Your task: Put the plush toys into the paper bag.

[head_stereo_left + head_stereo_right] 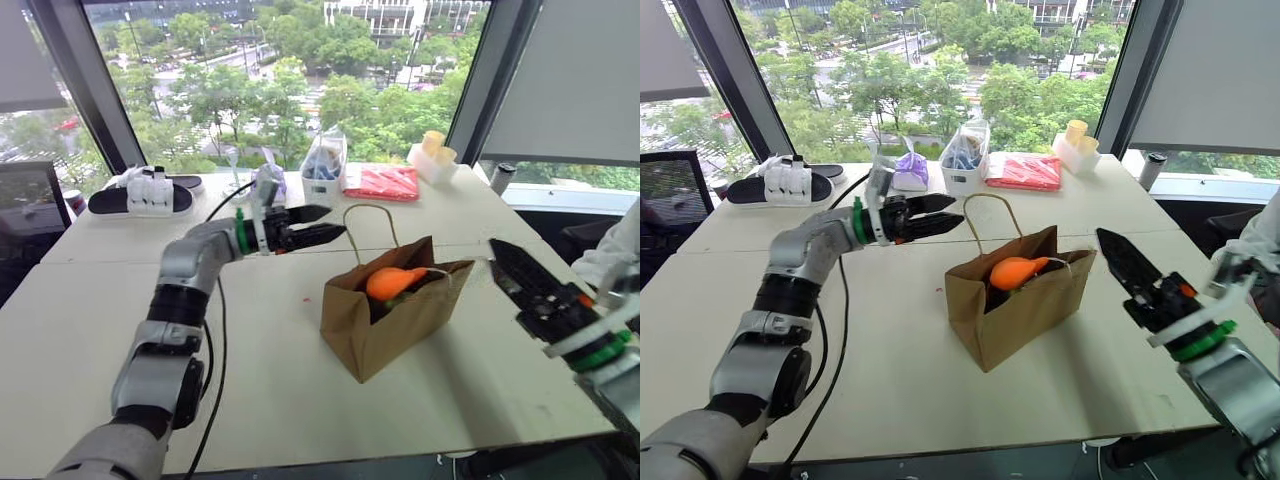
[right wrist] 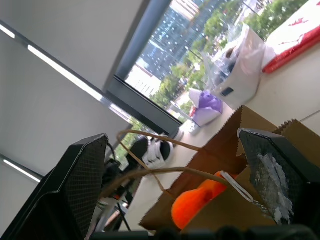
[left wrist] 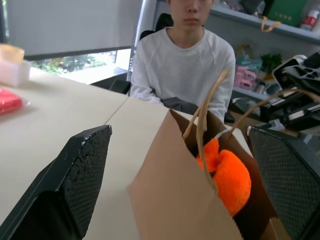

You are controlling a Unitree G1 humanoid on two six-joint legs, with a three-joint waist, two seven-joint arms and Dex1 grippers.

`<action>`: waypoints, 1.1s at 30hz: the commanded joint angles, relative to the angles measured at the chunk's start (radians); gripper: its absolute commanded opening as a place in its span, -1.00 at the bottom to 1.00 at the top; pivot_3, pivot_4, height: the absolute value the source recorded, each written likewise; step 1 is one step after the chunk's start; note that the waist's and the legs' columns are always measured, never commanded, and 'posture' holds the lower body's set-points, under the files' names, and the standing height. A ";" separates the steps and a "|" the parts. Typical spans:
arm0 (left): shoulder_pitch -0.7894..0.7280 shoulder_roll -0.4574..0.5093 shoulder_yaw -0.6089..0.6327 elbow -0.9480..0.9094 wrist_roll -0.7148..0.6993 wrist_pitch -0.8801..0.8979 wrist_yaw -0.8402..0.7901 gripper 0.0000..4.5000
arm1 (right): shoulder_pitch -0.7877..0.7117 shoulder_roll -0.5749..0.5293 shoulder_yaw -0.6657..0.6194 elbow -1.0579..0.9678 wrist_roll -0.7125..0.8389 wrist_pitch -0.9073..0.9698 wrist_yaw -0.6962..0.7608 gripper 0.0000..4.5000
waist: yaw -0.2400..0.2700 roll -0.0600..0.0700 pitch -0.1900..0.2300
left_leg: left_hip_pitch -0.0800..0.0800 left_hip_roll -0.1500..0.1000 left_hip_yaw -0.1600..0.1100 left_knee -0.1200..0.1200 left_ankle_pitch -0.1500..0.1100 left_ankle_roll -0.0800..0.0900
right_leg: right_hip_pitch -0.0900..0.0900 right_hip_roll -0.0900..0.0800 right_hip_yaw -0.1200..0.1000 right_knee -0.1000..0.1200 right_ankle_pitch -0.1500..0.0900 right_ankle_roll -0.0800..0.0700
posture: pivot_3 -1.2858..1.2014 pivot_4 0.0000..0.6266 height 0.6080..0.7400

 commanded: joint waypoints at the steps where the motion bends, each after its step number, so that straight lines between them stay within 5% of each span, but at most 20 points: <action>1: 0.032 0.021 0.033 -0.120 -0.062 0.074 0.025 0.99 | 0.021 -0.015 -0.066 -0.067 0.059 -0.025 0.049 1.00 | 0.001 0.000 0.000 | 0.000 0.000 0.000 0.001 0.000 0.000 | 0.000 0.000 0.000 0.000 0.000 0.000 | 0.03 -0.52 1.00; 9: 0.183 0.065 0.031 -0.293 -0.108 0.164 0.087 1.00 | 0.204 -0.070 -0.091 -0.108 -0.052 0.057 0.154 0.89 | 0.009 0.000 0.000 | 0.001 0.000 -0.001 0.001 0.000 0.000 | 0.001 -0.001 0.000 -0.001 0.000 0.000 | 0.03 -0.52 1.00; 12: 0.228 0.086 0.028 -0.345 -0.140 0.200 0.075 1.00 | 0.313 -0.111 -0.013 -0.143 -0.272 0.105 0.242 0.40 | 0.007 -0.001 0.000 | 0.000 0.000 -0.001 0.000 0.000 0.000 | 0.001 -0.001 0.000 -0.001 0.000 0.000 | 0.03 -0.52 1.00; 18: 0.255 0.122 -0.028 -0.397 -0.180 0.245 -0.010 1.00 | 0.144 -0.113 0.259 -0.178 -0.482 0.098 0.293 -0.98 | 0.000 -0.001 0.000 | 0.006 0.000 0.002 0.002 0.000 0.000 | 0.006 -0.001 0.001 -0.003 -0.001 -0.002 | 0.03 -0.52 1.00; 25: 0.306 0.155 -0.108 -0.470 -0.149 0.196 -0.047 1.00 | 0.018 -0.074 0.440 -0.115 -0.663 0.096 0.302 -0.98 | 0.007 -0.001 0.000 | 0.006 0.000 0.000 0.000 0.000 0.000 | 0.005 -0.001 0.000 -0.003 -0.002 -0.002 | 0.03 -0.52 1.00; 33: 0.311 0.125 -0.234 -0.501 -0.061 0.078 -0.054 1.00 | -0.082 0.003 0.489 -0.053 -0.701 0.106 0.289 -0.98 | 0.007 -0.001 0.000 | 0.002 -0.001 0.000 0.001 0.000 -0.001 | 0.003 -0.002 0.000 -0.003 -0.001 -0.002 | 0.03 -0.52 1.00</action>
